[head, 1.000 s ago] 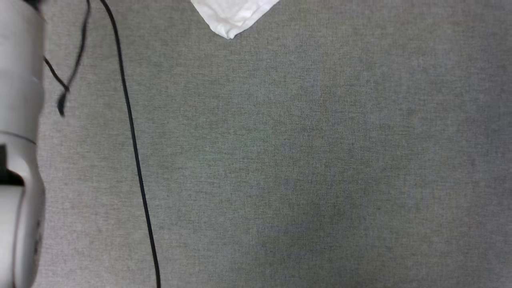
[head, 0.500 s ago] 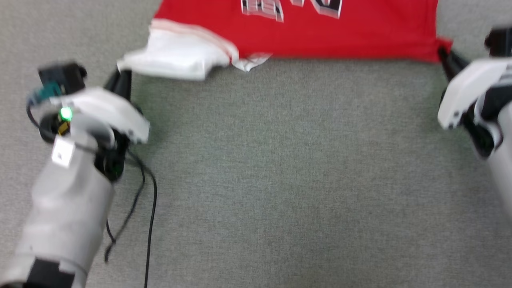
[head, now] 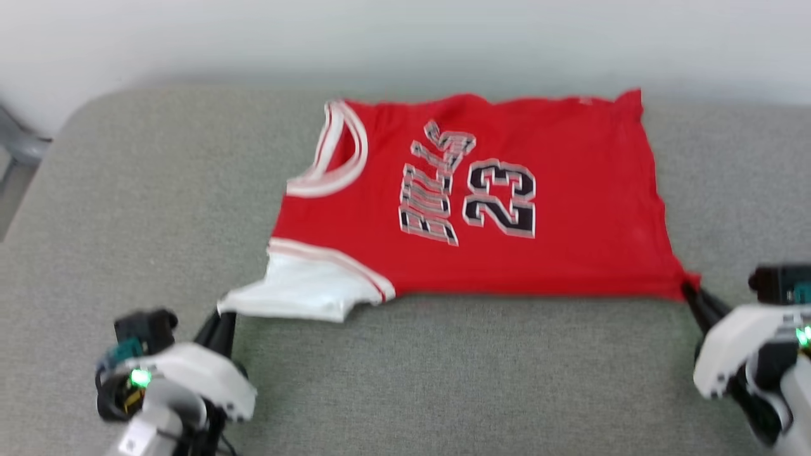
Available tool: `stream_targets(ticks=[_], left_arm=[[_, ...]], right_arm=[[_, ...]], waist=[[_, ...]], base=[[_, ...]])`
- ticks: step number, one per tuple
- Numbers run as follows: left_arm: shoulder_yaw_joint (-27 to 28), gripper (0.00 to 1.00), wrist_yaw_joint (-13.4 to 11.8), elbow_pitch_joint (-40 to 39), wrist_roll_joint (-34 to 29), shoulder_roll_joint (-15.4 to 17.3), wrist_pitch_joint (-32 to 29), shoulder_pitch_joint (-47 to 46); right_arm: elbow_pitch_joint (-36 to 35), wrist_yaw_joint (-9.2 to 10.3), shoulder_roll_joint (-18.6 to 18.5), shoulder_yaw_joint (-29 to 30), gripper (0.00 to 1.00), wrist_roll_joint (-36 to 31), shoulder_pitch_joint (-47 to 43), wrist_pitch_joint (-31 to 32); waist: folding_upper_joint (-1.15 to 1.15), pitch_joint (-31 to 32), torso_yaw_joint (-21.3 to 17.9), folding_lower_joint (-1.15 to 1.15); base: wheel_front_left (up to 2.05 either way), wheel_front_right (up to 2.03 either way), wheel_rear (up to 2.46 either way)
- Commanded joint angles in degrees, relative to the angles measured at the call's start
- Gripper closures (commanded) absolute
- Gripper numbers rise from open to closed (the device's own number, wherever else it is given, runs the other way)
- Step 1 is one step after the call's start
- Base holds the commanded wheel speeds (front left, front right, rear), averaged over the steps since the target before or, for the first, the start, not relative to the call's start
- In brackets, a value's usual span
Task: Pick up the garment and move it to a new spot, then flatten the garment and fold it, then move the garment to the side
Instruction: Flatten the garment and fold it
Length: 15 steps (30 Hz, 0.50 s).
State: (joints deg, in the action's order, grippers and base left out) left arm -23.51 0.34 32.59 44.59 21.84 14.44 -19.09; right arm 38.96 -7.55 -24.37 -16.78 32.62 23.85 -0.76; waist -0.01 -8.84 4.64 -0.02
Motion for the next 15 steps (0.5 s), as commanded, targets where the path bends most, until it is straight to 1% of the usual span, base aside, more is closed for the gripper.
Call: stream_targets(ticks=[1,6,9,10,11,12,13,15], left_arm=[[0.43,1.0,-1.41,-2.17,0.23,1.12,-0.43,2.99],[1.28,1.0,-7.8,-14.24,1.76,3.53,-4.17,14.55],[1.69,1.0,-11.71,-21.67,2.57,5.21,-6.69,21.16],[1.69,1.0,-11.71,-21.67,2.57,5.21,-6.69,21.16],[2.05,1.0,-13.89,-25.81,3.25,5.98,-8.03,25.1],[2.19,1.0,-14.99,-27.58,3.53,6.38,-8.81,27.05],[2.19,1.0,-14.99,-27.58,3.53,6.38,-8.81,27.05],[2.67,1.0,-16.78,-30.92,4.28,7.06,-9.84,30.19]], right_arm=[[-1.27,0.12,-0.55,1.11,1.0,-0.33,-3.28,0.67],[-9.2,0.12,0.97,6.96,1.0,-2.47,-14.61,3.93],[-14.68,0.12,2.8,10.67,1.0,-4.04,-21.62,7.16],[-14.68,0.12,2.8,10.67,1.0,-4.04,-21.62,7.16],[-18.57,0.12,3.47,13.02,1.0,-5.17,-25.8,10.1],[-20.77,0.12,4.02,14.15,1.0,-5.51,-27.69,11.43],[-20.77,0.12,4.02,14.15,1.0,-5.51,-27.69,11.43],[-24.53,0.12,5.3,16.57,1.0,-6.42,-31.18,13.67]], waist=[[0.01,3.5,0.44,0.02],[0.01,6.97,0.25,0.02],[0.01,8.71,0.28,0.02],[0.01,8.71,0.28,0.02],[0.01,9.61,0.39,0.02],[0.01,9.81,0.41,0.02],[0.01,9.81,0.41,0.02],[0.01,10.18,0.55,0.02]], base=[[0.0,0.0,0.0],[0.0,0.0,0.0],[0.0,0.0,0.0],[0.0,0.0,0.0],[0.0,0.0,0.0],[0.0,0.0,0.0],[0.0,0.0,0.0],[0.0,0.0,0.0]])
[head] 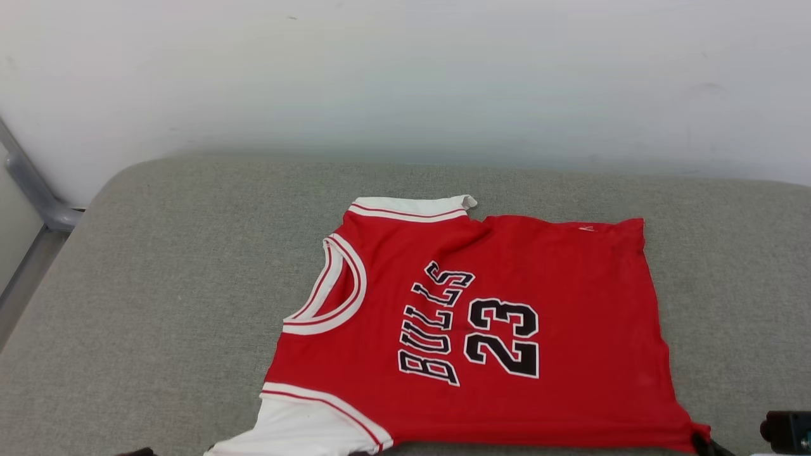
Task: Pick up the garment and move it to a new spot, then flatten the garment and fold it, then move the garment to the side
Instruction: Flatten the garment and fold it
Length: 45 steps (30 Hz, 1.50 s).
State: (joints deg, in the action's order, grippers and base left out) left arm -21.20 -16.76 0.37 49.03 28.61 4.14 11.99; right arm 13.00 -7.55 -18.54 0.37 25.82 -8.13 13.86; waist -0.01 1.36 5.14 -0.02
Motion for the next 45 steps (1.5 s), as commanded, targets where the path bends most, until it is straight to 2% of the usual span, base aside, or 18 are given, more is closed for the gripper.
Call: stream_targets(ticks=[1,5,8,9,13,14,17,28,35,36,37,38,40,41,42,45], left_arm=[[0.58,1.0,-0.54,-0.11,0.14,0.67,-0.09,0.64],[1.01,1.0,-2.81,-5.05,0.8,1.75,-1.56,4.53],[1.31,1.0,-3.58,-7.73,0.47,2.58,-1.81,4.88],[1.0,1.0,-2.94,-9.25,-0.07,3.1,-2.44,2.5],[-0.35,1.0,-0.59,-8.38,-1.04,2.79,-3.61,-3.37],[-1.15,1.0,1.62,-6.21,-1.26,1.86,-4.03,-9.04],[-1.24,1.0,3.52,-2.92,-1.55,0.86,-3.63,-14.42],[-3.07,1.0,10.37,12.29,-0.08,-3.27,-4.22,-28.15],[-5.5,1.0,14.63,22.0,0.31,-5.33,-6.19,-33.81],[-5.79,1.0,15.22,23.04,0.39,-5.55,-6.39,-34.25],[-5.95,1.0,15.68,23.98,0.46,-5.74,-6.38,-34.69],[-6.12,0.84,16.06,24.99,0.58,-5.89,-6.5,-34.99],[-6.34,0.56,16.74,26.64,0.69,-6.3,-6.45,-35.48],[-6.15,0.07,16.96,27.15,0.66,-6.32,-5.84,-35.85],[-5.98,0.0,17.11,27.71,0.54,-6.31,-5.28,-36.12],[-5.23,0.0,17.24,28.63,0.26,-5.99,-3.25,-36.61]], right_arm=[[-0.35,0.12,0.21,0.55,1.0,-0.22,-0.99,0.21],[-6.51,0.12,2.92,3.92,1.0,-2.36,-5.62,4.34],[-10.17,0.11,4.68,5.81,1.0,-3.32,-7.59,6.53],[-12.74,0.11,5.71,6.55,1.0,-4.55,-7.26,8.58],[-14.34,0.1,5.44,6.47,1.0,-5.68,-3.75,11.07],[-14.33,0.1,4.81,6.17,1.0,-5.99,-0.18,12.14],[-13.25,0.1,4.13,5.75,1.0,-6.18,3.96,12.61],[-3.95,0.09,1.62,0.47,1.0,-5.54,16.83,11.88],[2.5,0.09,0.36,-3.05,1.0,-5.07,20.29,8.74],[3.28,0.09,0.18,-3.6,0.96,-5.15,20.6,8.13],[4.07,0.1,0.09,-3.63,0.6,-5.17,20.91,7.32],[4.65,0.11,-0.04,-3.8,0.0,-5.29,21.21,6.63],[5.09,0.11,-0.04,-4.49,0.0,-4.66,21.59,4.75],[4.99,0.1,-0.04,-4.95,0.0,-4.29,21.6,3.59],[4.61,0.1,0.01,-5.15,0.0,-3.74,21.54,2.02],[3.41,0.09,-0.18,-4.99,0.0,-2.75,21.32,-3.69]], waist=[[0.01,0.18,0.12,0.02],[0.01,0.56,0.52,0.02],[0.01,0.41,0.8,0.02],[0.01,-0.32,0.63,0.02],[0.01,-2.15,0.03,0.02],[0.01,-4.41,-0.46,0.02],[0.01,-6.65,-1.0,0.02],[0.01,-14.29,-1.9,0.02],[0.01,-16.37,-1.67,0.02],[0.01,-16.45,-1.71,0.02],[0.01,-16.47,-1.74,0.02],[0.01,-16.45,-1.78,0.02],[0.01,-16.15,-1.76,0.02],[0.01,-15.93,-1.77,0.02],[0.01,-15.64,-1.8,0.02],[0.01,-14.37,-1.98,0.02]], base=[[0.0,0.0,0.0],[0.0,0.0,0.0],[0.0,0.0,0.0],[0.0,0.0,0.0],[0.0,0.0,0.0],[0.0,0.0,0.0],[0.0,0.0,0.0],[0.0,0.0,0.0],[0.0,0.0,0.0],[0.0,0.0,0.0],[0.0,0.0,0.0],[0.0,0.0,0.0],[0.0,0.0,0.0],[0.0,0.0,0.0],[0.0,0.0,0.0],[0.0,0.0,0.0]])
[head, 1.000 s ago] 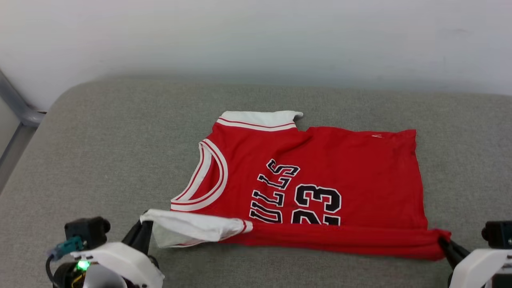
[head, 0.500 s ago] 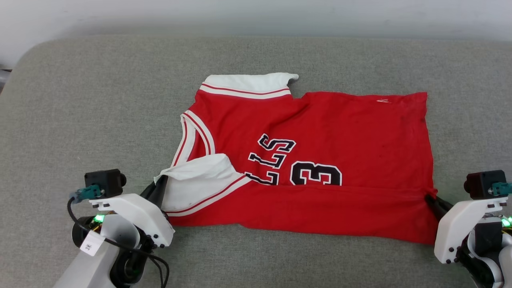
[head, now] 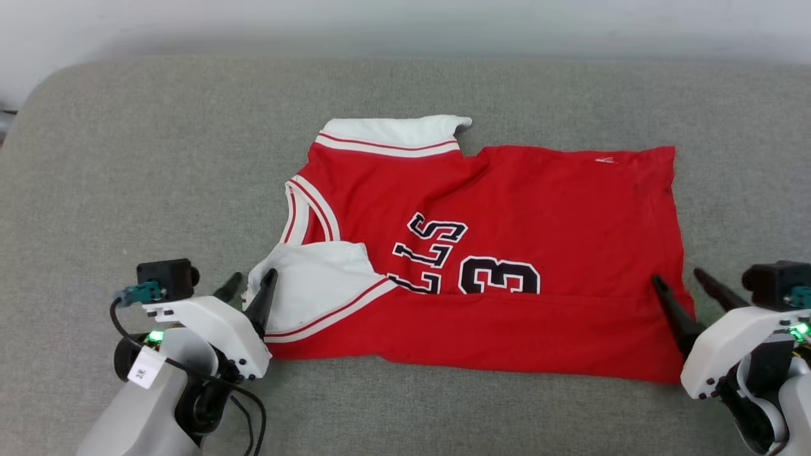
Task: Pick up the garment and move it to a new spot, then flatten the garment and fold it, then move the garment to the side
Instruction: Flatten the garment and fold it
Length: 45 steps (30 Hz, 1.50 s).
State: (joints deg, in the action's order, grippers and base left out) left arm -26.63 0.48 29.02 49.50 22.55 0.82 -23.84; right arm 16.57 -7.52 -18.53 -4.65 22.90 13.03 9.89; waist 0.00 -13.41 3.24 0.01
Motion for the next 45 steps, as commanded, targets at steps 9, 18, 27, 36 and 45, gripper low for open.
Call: stream_targets(ticks=[9,18,27,36,45], left_arm=[[1.1,0.0,-1.0,-0.95,-0.71,2.9,0.5,-1.13],[-1.03,0.0,-1.36,-8.38,2.8,10.97,-18.32,0.04],[-2.48,0.0,-6.64,-14.21,9.9,15.48,-38.74,2.46],[-3.49,0.0,-7.0,-9.5,12.62,12.55,-41.42,3.42],[-6.7,1.0,-4.2,-4.25,14.22,7.08,-43.1,3.87]], right_arm=[[-4.17,0.05,0.85,1.86,0.0,-1.25,-4.25,-11.72],[-11.63,0.05,5.35,5.81,0.0,-5.69,-11.64,-11.25],[-17.85,0.04,8.39,7.13,0.0,-7.14,-13.84,-8.47],[-18.72,0.04,9.02,7.55,0.0,-6.49,-12.41,-7.93],[-17.89,0.04,8.38,9.51,0.0,-4.89,-12.03,-5.0]], waist=[[0.0,5.96,-0.23,-0.01],[0.0,9.39,-1.58,-0.01],[0.0,6.78,-4.1,-0.01],[0.0,3.34,-6.09,-0.01],[0.0,2.36,-6.03,-0.01]], base=[[0.0,0.0,0.0],[0.0,0.0,0.0],[0.0,0.0,0.0],[0.0,0.0,0.0],[0.0,0.0,0.0]])
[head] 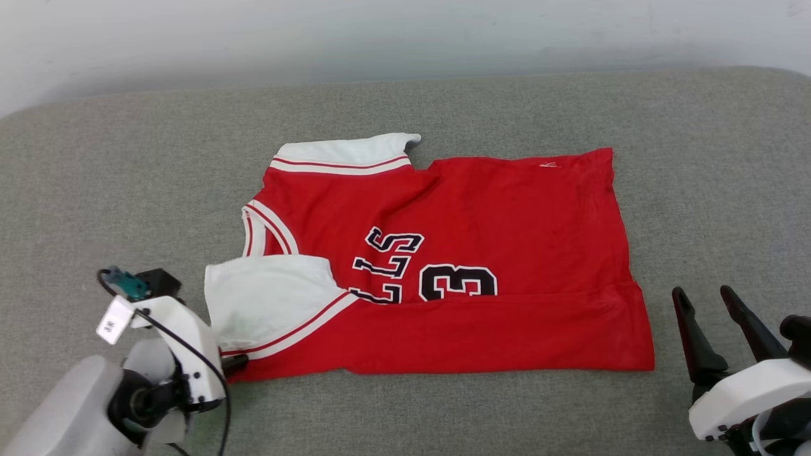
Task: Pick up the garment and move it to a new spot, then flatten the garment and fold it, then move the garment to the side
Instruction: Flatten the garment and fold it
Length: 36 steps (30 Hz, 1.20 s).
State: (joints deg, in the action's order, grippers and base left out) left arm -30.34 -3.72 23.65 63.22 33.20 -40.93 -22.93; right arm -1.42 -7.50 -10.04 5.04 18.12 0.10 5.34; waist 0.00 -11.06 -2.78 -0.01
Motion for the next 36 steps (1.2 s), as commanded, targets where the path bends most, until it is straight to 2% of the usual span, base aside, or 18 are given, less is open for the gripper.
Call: stream_targets(ticks=[1,6,10,16,23,30,31,33,36], left_arm=[[-3.03,1.0,0.39,1.37,0.29,-3.73,-0.93,2.74],[-2.47,1.0,1.73,1.51,-1.75,-2.84,2.68,0.98],[-1.88,1.0,1.96,-0.9,-3.47,-1.55,5.42,0.03],[-1.07,1.0,0.56,-7.2,-6.21,0.26,8.54,-1.2],[-1.45,1.0,-1.24,-13.14,-7.93,0.81,8.61,-2.0],[-1.6,1.0,-1.67,-14.53,-7.98,0.31,9.31,-1.32],[-1.66,1.0,-1.61,-14.51,-8.01,0.24,9.36,-1.28],[-1.73,1.0,-1.49,-14.26,-7.86,0.03,9.42,-1.16],[-1.85,1.0,-1.58,-13.68,-7.85,-0.06,9.68,-0.76]], right_arm=[[0.01,0.02,-0.33,0.18,0.0,0.01,0.93,0.11],[0.99,0.02,-1.01,2.53,0.0,2.48,-0.01,7.17],[2.1,0.02,-2.65,2.83,0.0,3.76,-0.3,17.58],[1.78,0.02,-4.78,1.11,0.0,5.72,1.9,31.17],[4.32,0.02,-6.04,-3.19,0.0,6.42,6.29,37.82],[10.15,0.01,-5.63,-8.04,0.0,8.34,8.1,42.58],[10.88,0.01,-5.61,-8.32,0.11,8.65,8.16,43.1],[11.74,0.01,-5.81,-8.77,1.0,9.09,8.57,43.47],[12.04,0.02,-6.5,-8.68,1.0,9.62,9.03,42.97]], waist=[[0.0,0.02,0.05,0.01],[0.0,0.65,0.56,0.01],[0.0,1.22,1.09,0.01],[0.0,0.61,2.72,0.01],[0.0,-1.96,4.87,0.01],[0.0,-3.81,6.28,0.01],[0.0,-3.93,6.39,0.01],[0.0,-4.01,6.57,0.01],[0.0,-3.51,6.63,0.01]], base=[[0.0,0.0,0.0],[0.0,0.0,0.0],[0.0,0.0,0.0],[0.0,0.0,0.0],[0.0,0.0,0.0],[0.0,0.0,0.0],[0.0,0.0,0.0],[0.0,0.0,0.0],[0.0,0.0,0.0]])
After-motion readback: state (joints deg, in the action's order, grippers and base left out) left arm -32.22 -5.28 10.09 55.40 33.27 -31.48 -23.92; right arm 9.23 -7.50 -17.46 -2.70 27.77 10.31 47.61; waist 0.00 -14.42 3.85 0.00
